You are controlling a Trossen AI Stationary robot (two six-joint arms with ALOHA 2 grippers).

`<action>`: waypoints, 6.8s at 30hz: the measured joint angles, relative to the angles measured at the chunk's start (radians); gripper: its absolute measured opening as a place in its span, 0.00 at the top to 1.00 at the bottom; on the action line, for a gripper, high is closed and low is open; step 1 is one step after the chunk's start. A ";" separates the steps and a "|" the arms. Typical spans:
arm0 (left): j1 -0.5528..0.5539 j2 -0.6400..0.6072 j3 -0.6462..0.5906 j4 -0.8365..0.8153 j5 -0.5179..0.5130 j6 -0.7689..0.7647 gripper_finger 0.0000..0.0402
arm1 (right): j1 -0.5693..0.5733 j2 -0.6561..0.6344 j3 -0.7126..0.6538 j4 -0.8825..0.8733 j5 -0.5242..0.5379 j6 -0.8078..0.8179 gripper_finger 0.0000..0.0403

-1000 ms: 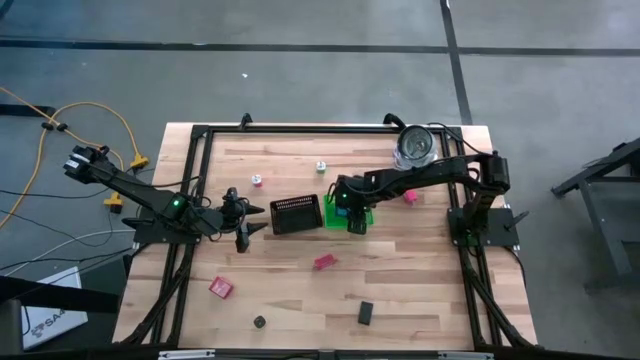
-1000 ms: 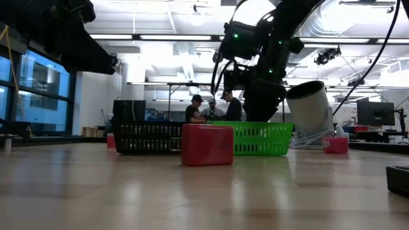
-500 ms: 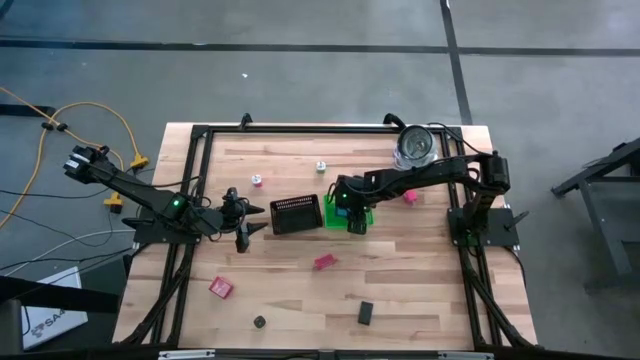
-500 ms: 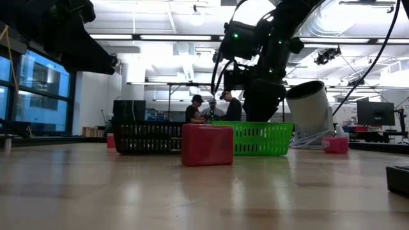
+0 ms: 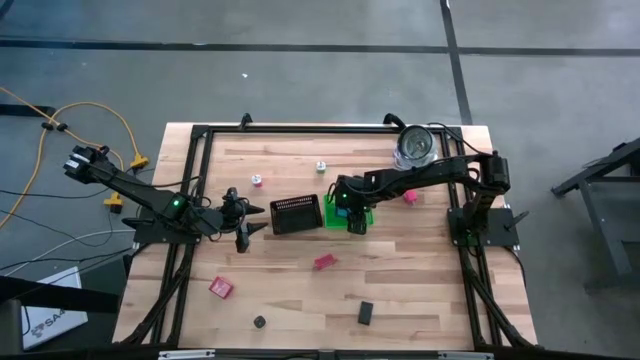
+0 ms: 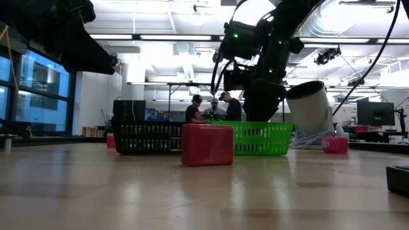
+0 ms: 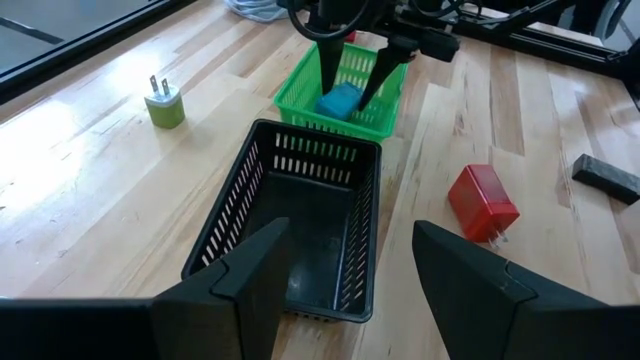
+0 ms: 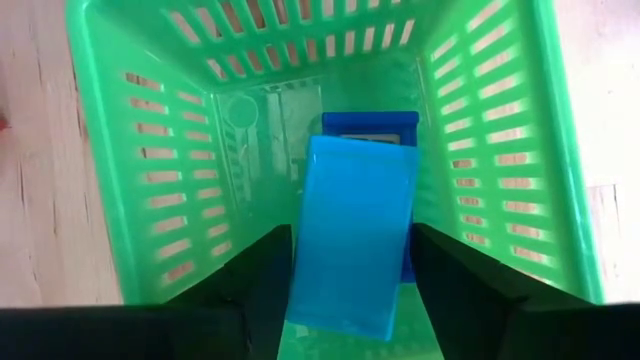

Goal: Pick & Place Office items
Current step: Put the light blue digital timer into the green bin, then put the black digital timer into the green bin

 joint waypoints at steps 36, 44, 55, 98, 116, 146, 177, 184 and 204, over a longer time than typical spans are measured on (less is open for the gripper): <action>0.000 0.000 0.000 0.000 0.000 0.000 0.49 | 0.092 -0.180 0.002 0.066 0.012 -0.087 0.53; 0.000 0.000 0.000 0.003 0.000 0.000 0.49 | 0.178 -0.222 -0.001 0.132 0.016 -0.123 0.53; 0.000 0.000 0.000 0.016 0.000 0.000 0.49 | 0.353 -0.255 0.093 0.198 0.264 -0.177 0.53; 0.000 0.000 0.000 0.031 0.000 0.000 0.49 | 0.727 -0.043 0.132 0.149 -0.131 -0.745 0.53; 0.000 0.000 0.000 0.035 0.000 0.000 0.49 | 0.719 0.036 0.132 0.123 -0.137 -0.811 0.53; 0.000 0.000 0.000 0.053 0.000 0.000 0.49 | 0.755 0.101 0.132 0.082 -0.101 -0.727 0.53; 0.000 0.000 0.000 0.053 0.000 0.000 0.49 | 0.750 0.100 0.132 0.081 -0.061 -0.733 0.44; 0.000 0.000 0.000 0.053 0.000 0.000 0.49 | 0.750 0.099 0.115 0.096 -0.063 -0.728 0.44; 0.000 0.000 0.000 0.053 0.000 0.000 0.49 | 0.730 0.160 0.101 0.119 -0.128 -0.705 0.44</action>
